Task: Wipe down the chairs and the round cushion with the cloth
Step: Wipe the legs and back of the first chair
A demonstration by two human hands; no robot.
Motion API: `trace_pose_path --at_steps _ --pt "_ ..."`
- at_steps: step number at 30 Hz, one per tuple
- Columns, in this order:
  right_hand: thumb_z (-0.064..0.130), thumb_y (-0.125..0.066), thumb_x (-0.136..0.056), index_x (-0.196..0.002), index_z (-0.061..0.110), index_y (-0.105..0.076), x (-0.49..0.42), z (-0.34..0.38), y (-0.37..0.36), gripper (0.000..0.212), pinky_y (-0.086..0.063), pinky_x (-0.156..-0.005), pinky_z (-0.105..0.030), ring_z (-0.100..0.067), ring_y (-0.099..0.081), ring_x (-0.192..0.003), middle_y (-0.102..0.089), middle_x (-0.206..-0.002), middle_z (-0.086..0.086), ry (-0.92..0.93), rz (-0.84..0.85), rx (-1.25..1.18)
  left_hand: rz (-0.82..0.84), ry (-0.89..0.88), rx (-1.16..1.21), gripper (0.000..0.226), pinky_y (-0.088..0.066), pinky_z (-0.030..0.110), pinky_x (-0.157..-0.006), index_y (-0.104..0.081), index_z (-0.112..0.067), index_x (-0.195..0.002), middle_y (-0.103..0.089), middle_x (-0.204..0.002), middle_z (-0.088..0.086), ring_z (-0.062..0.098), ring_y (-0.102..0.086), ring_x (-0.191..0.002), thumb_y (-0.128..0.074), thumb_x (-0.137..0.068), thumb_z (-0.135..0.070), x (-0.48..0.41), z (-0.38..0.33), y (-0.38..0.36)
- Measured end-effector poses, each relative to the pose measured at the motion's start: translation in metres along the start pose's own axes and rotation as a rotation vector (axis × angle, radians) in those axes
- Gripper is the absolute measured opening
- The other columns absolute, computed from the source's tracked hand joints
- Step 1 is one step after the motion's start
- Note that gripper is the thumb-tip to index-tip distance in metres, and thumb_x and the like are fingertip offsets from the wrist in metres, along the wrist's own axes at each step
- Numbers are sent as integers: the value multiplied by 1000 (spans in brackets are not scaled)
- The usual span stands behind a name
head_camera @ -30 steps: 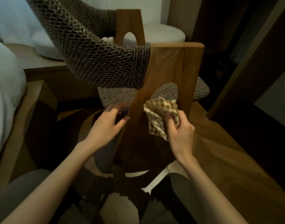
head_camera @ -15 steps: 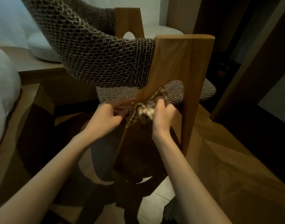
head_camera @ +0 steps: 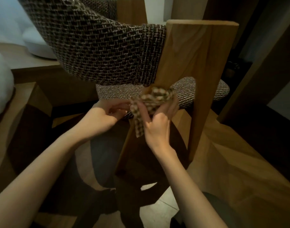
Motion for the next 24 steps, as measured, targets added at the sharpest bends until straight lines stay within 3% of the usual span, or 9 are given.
trace_pose_path --at_steps 1,2,4,6,11,14,17,21,24 --pt "45 -60 -88 -89 1 -47 -2 0 -6 46 -43 -91 -30 -42 -55 -111 -54 -104 -35 -27 -10 -23 -9 1 -1 39 -46 31 -101 -62 -31 -108 -71 -103 -8 11 -63 -107 -54 -92 3 0 -1 2" --pt "42 -61 -89 -89 2 -47 -4 1 -10 42 -42 -91 -30 -40 -54 -114 -57 -99 -26 -38 -42 -79 -18 0 -6 37 -46 34 -101 -62 -29 -109 -71 -103 -6 12 -63 -106 -54 -92 3 0 -2 4" --pt "56 -59 -82 -130 3 -37 -8 5 -17 74 -34 -105 -24 -19 -42 -128 -48 -130 -10 -8 -175 -224 -45 10 -12 34 -47 40 -100 -63 -24 -111 -71 -103 -2 17 -64 -105 -53 -92 3 1 -2 8" --pt "61 -57 -79 -143 12 -25 -9 6 -24 86 -31 -107 -22 -7 -38 -127 -40 -137 4 39 -341 -293 -66 21 5 31 -47 39 -101 -64 -19 -112 -71 -103 1 16 -65 -104 -53 -93 2 1 -2 11" --pt "40 -62 -84 -137 -9 -28 -1 -6 -36 79 -30 -110 -30 -16 -36 -127 -38 -134 -11 201 -402 -193 -41 31 -60 32 -44 25 -101 -64 -17 -118 -70 -108 -1 8 -61 -109 -53 -93 1 1 0 8" --pt "45 -61 -84 -141 -3 -21 -4 -10 -39 85 -31 -111 -42 -22 -34 -130 -35 -138 -15 149 -365 -248 -66 1 -249 35 -40 20 -101 -63 -21 -121 -65 -120 -5 8 -56 -115 -54 -93 -3 -1 1 9" --pt "51 -59 -86 -142 8 -19 -15 3 -34 81 -25 -111 -25 -10 -31 -128 -32 -134 -3 207 -512 -262 -54 -64 -515 38 -33 32 -109 -60 -18 -128 -55 -134 5 20 -46 -127 -56 -92 -6 -9 7 12" --pt "52 -49 -93 -142 3 -20 -15 -5 -43 74 -25 -113 -35 -21 -31 -134 -33 -143 -17 265 -610 -194 118 -70 -733 60 -16 40 -118 -24 -29 -147 -25 -156 6 27 -20 -143 -49 -95 -11 -12 29 -2" --pt "48 -45 -95 -148 9 -4 14 -39 -72 77 -14 -119 -38 -23 -11 -144 -11 -155 -14 255 -401 -77 130 -151 -757 78 -6 41 -120 7 -41 -138 4 -157 -5 27 4 -147 -46 -95 -4 -5 40 -15"
Point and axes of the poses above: each hand's wrist, its own x-axis away from the middle knuckle, its own y-axis out of the back of the hand, z = x × y, the point moved 3 cm from there along -x, towards the middle knuckle
